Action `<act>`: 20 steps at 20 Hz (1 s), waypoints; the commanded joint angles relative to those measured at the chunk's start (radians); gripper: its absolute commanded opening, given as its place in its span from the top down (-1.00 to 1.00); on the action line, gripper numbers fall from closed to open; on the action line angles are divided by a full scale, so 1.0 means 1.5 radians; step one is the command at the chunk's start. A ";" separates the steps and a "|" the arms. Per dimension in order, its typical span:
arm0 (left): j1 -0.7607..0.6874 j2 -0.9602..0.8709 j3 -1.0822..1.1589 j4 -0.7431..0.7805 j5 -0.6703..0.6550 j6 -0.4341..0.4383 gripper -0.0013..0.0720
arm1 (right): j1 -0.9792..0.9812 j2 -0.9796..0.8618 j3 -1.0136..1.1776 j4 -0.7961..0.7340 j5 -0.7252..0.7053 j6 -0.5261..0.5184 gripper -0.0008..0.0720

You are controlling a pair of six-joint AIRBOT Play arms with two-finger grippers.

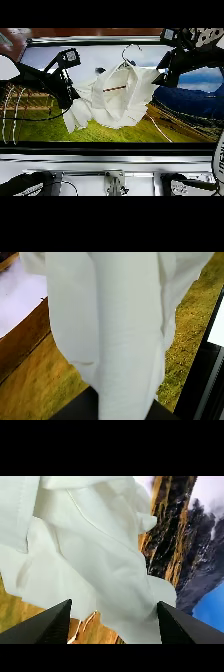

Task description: Fold the shirts.

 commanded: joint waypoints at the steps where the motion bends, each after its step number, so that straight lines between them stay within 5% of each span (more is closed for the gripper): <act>1: 0.000 0.002 0.000 -0.001 0.000 0.012 0.82 | 0.013 -0.032 0.001 -0.013 0.008 -0.006 -0.83; 12: 0.000 0.003 0.001 -0.001 0.045 0.024 0.82 | 0.013 -0.083 -0.001 -0.039 0.022 -0.014 -0.74; 13: 0.000 0.003 0.001 -0.001 0.050 0.025 0.82 | 0.013 -0.082 -0.001 -0.040 0.025 -0.023 -0.37; 16: 0.001 0.003 0.001 -0.001 0.061 0.037 0.82 | 0.013 -0.082 -0.001 -0.042 0.033 -0.031 -0.22; 17: 0.002 0.003 0.001 -0.001 0.063 0.037 0.81 | 0.013 -0.082 -0.001 -0.043 0.039 -0.032 0.16; 20: 0.012 0.003 0.001 0.001 0.091 0.036 0.81 | 0.013 -0.082 -0.001 -0.054 0.055 -0.035 0.77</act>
